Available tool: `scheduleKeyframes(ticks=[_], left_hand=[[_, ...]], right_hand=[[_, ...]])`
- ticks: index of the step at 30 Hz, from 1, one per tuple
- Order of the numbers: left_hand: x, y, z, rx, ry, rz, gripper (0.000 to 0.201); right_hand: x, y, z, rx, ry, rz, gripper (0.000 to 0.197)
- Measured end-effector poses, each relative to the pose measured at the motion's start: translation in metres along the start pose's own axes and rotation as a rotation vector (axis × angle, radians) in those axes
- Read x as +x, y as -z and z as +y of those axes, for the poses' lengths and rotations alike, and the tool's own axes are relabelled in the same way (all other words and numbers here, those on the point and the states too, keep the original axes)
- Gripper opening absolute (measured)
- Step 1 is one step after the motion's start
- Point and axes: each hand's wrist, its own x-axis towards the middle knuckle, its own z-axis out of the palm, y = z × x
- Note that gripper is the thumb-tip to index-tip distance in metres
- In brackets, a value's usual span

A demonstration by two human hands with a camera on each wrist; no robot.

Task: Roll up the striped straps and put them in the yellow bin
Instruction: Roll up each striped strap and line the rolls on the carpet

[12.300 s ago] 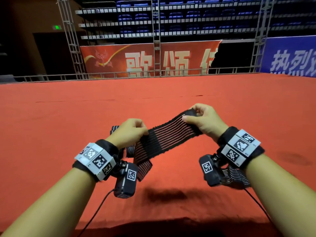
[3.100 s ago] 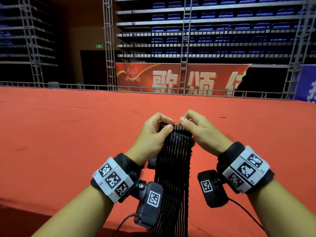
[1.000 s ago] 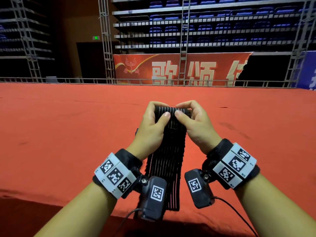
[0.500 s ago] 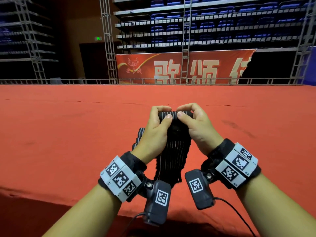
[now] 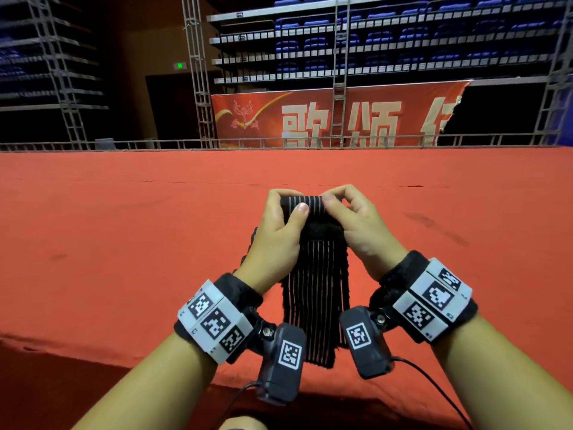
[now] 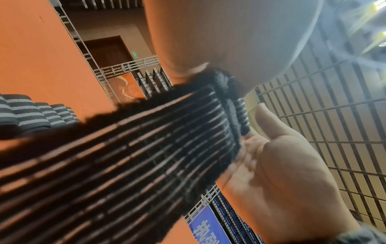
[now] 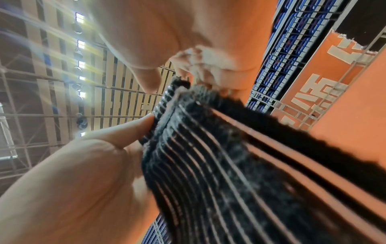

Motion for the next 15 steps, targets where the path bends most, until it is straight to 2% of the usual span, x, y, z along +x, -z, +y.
scheduleKeyframes(ticks=[2,4,8,11,13,15], left_hand=[[0.0001,-0.0020,-0.0003,0.001,-0.032,-0.026,0.014],[0.0001,-0.0046,-0.0008,-0.024,-0.045,-0.034,0.015],[0.0036,-0.0066,-0.0048,-0.105,0.029,-0.004,0.011],[0.0061,-0.0059,-0.0068,-0.094,0.011,-0.019,0.006],[0.0065,-0.0064,-0.0072,-0.103,-0.008,-0.051,0.005],[0.0065,-0.0070,-0.0071,-0.109,-0.013,-0.072,0.008]], right_hand=[[0.0022,0.0013,0.0010,-0.028,-0.011,0.027,0.019],[0.0045,0.0032,0.0025,-0.048,0.017,0.035,0.015],[0.0043,0.0042,0.0037,-0.032,0.049,-0.005,0.011],[0.0057,0.0016,0.0016,0.011,-0.046,0.021,0.005],[0.0073,0.0005,0.0025,0.001,-0.101,0.034,0.018],[0.0086,0.0000,0.0040,-0.004,-0.080,0.048,0.023]])
